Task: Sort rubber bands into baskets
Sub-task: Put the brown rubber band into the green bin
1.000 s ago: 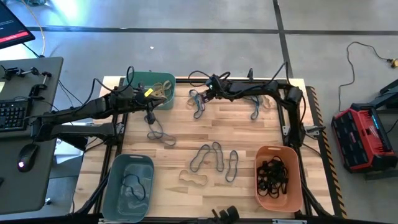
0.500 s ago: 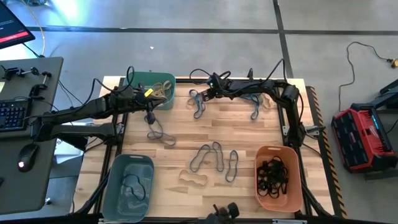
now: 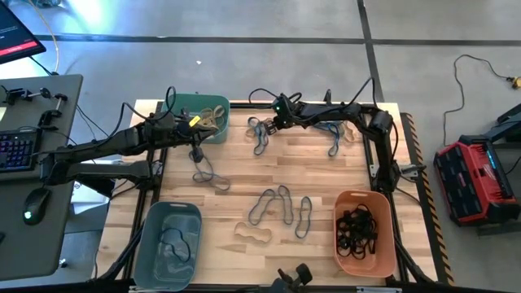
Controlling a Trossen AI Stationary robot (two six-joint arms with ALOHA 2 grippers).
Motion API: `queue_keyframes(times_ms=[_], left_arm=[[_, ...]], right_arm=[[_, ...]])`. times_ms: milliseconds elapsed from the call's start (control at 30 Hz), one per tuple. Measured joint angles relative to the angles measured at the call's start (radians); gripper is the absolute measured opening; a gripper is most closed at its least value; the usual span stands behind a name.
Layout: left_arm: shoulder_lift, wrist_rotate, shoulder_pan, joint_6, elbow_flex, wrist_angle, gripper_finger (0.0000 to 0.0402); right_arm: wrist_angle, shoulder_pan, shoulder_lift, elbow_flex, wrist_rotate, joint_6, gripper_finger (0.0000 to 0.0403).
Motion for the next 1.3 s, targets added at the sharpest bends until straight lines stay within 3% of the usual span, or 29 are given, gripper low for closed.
queue_keyframes(times_ms=[633,933,1100,1300], left_arm=[[0.000,0.000,0.000,-0.008,0.000,0.064,0.0000],[0.000,0.037,-0.001,-0.008,0.000,0.085,0.0000],[0.000,0.065,-0.001,-0.011,0.000,0.113,0.0000],[-0.006,0.092,-0.001,-0.030,-0.096,0.322,0.0000]], right_arm=[[-0.028,0.132,-0.208,0.000,0.251,-0.137,0.0000],[-0.004,0.213,-0.271,0.001,0.426,-0.204,0.0000],[-0.057,0.248,-0.272,0.084,0.463,-0.244,0.0000],[-0.070,0.279,-0.269,0.172,0.464,-0.299,0.0000]])
